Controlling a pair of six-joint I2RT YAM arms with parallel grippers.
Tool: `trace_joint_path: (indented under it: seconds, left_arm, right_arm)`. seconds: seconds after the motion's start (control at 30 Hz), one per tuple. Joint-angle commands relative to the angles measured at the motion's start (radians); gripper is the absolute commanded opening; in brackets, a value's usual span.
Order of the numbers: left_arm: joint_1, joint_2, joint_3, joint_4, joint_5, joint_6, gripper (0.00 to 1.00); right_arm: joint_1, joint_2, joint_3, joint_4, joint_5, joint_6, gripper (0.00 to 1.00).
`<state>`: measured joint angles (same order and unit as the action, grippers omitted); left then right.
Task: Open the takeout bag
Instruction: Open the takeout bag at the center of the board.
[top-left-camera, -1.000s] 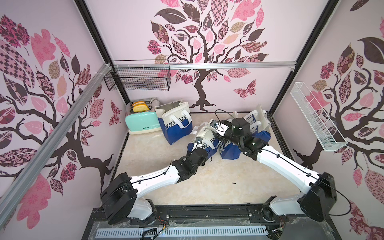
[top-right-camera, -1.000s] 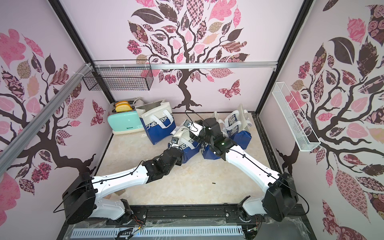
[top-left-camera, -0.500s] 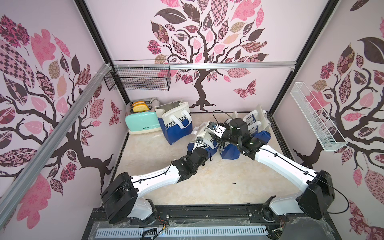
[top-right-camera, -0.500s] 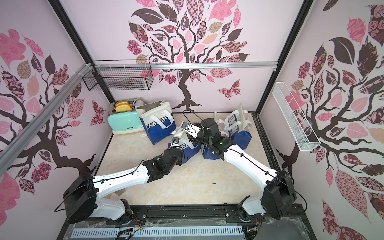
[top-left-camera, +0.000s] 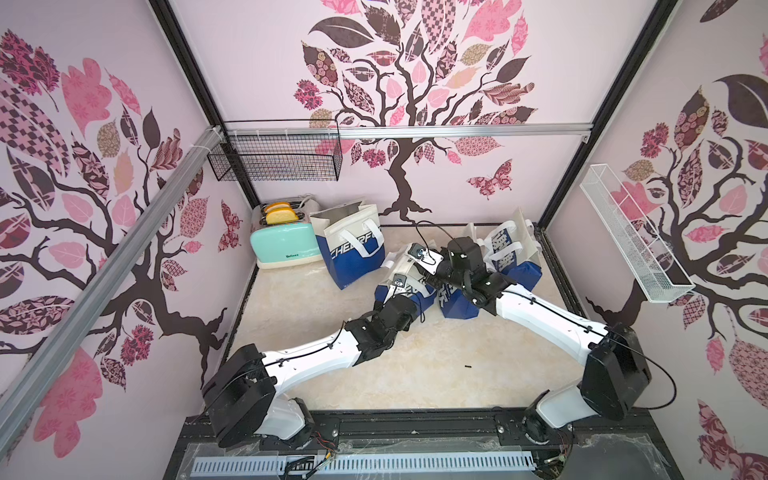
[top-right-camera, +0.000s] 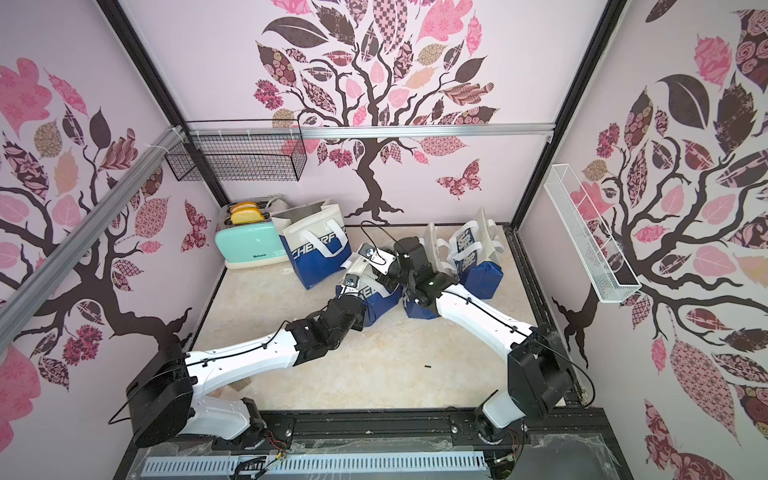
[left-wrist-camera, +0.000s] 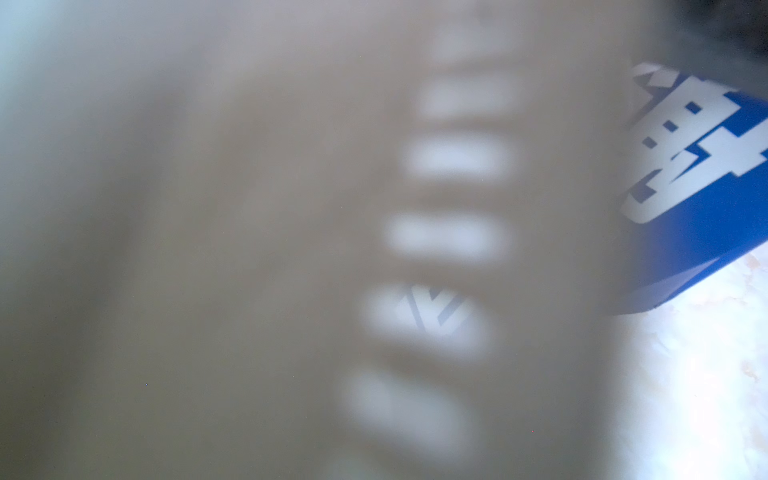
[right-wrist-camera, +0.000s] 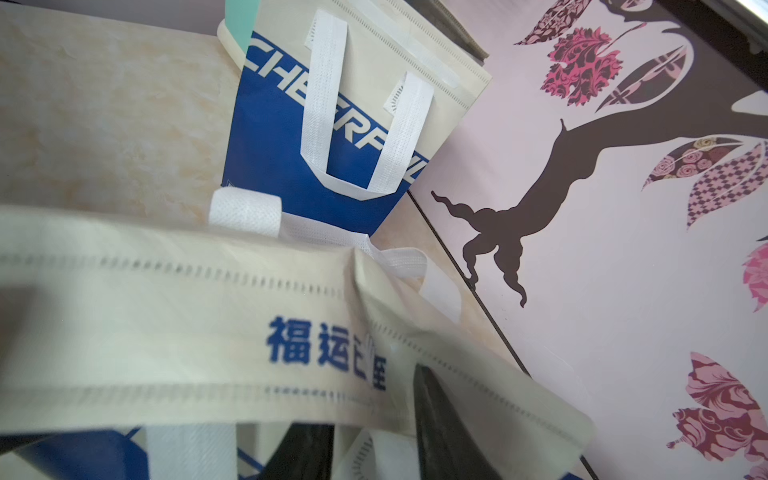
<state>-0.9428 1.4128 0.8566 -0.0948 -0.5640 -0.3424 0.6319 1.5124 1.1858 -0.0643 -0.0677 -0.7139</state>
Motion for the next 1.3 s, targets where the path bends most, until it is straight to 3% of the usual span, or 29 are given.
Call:
trace_joint_path:
  seconds: [0.0, 0.2, 0.27, 0.3, 0.4, 0.57, 0.77, 1.27]
  left_arm:
    - [0.002, 0.011, -0.02, -0.088, 0.013, 0.006, 0.0]
    - [0.002, 0.006, -0.024, -0.088, 0.015, 0.005, 0.0]
    - [0.002, 0.007, -0.024, -0.087, 0.016, 0.006, 0.0]
    - [0.002, 0.007, -0.024, -0.09, 0.016, 0.005, 0.0]
    - [0.002, 0.015, -0.012, -0.114, 0.012, -0.004, 0.0]
    - [0.002, 0.069, 0.038, -0.198, 0.007, -0.035, 0.0]
    - [0.007, 0.117, 0.086, -0.272, 0.007, -0.057, 0.0]
    - [0.016, 0.157, 0.117, -0.327, 0.05, -0.082, 0.0]
  right_arm:
    - [0.005, 0.011, 0.051, 0.038, 0.026, 0.015, 0.28]
    - [0.006, 0.035, 0.068, 0.063, 0.067, 0.011, 0.16]
    - [0.005, 0.046, 0.081, 0.056, 0.071, 0.004, 0.01]
    - [0.006, 0.052, 0.092, 0.048, 0.08, -0.005, 0.0]
    - [0.021, 0.063, 0.141, 0.013, 0.149, -0.032, 0.0]
    - [0.112, 0.068, 0.169, 0.031, 0.32, -0.294, 0.0]
    - [0.137, 0.082, 0.241, 0.041, 0.418, -0.46, 0.0]
    - [0.187, 0.109, 0.406, 0.02, 0.418, -0.596, 0.0]
